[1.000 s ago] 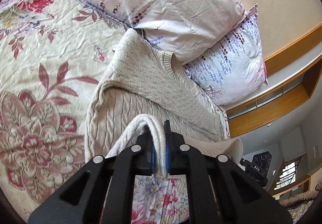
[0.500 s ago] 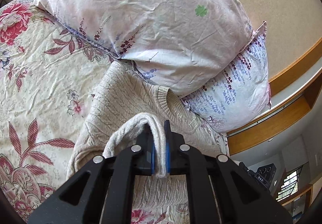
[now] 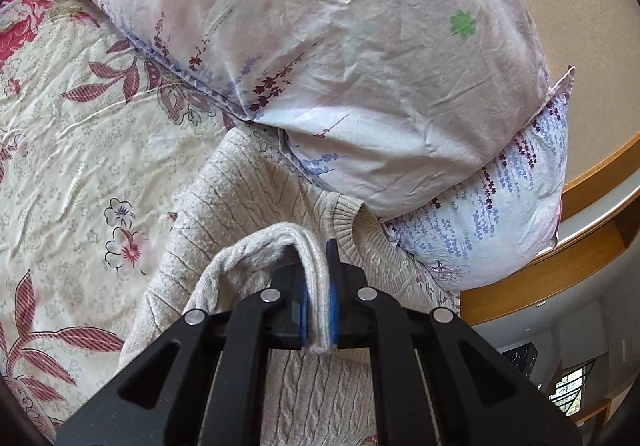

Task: Fold small clothes
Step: 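Lift the hem with the left gripper and fold it toward the collar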

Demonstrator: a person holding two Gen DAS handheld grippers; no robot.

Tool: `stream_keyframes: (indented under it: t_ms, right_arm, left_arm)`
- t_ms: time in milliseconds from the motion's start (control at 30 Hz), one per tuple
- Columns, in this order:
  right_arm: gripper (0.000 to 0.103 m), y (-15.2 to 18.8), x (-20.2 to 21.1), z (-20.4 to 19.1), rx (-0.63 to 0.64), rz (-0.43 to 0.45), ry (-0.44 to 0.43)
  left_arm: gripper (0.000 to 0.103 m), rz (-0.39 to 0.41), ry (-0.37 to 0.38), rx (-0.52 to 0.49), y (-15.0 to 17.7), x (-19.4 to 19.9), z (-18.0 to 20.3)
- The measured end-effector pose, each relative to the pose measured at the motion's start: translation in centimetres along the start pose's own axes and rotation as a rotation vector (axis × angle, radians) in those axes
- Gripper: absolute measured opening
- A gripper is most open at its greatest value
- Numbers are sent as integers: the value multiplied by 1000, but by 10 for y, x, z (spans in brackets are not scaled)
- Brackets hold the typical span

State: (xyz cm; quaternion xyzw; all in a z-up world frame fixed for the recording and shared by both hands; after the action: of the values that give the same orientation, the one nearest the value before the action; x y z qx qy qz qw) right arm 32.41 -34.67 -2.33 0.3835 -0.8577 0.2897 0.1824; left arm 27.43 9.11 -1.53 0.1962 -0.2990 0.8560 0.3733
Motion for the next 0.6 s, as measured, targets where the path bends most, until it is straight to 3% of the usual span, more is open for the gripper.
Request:
stream_keyframes:
  t_ms: [200,433,600]
  right_arm:
    - [7,3,-20,25,-85,-69,58]
    - [7,-19,-23,2,-37,-30,2]
    - [7,-22,-40,28,-136,-62,55]
  left_arm:
    - [7,-9,-19,85,2,-12,-23]
    - [7,26,12,101,-15,-16,-16]
    - [7,14,-15,140,-24,-33,-23]
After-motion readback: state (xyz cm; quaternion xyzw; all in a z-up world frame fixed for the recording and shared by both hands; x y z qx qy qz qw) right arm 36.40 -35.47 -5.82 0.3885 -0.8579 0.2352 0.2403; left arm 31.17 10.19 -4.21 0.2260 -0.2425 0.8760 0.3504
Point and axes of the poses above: each gripper's, at about its wrist camera, not at the fingertips, and x roughly against the way its jaws point, z to its right, y to its underside, the point moved 10 cm from there along -x, roughly the way its jaws point, and after that the axes turned 2 degrees about -z, right-handed, at the moved point
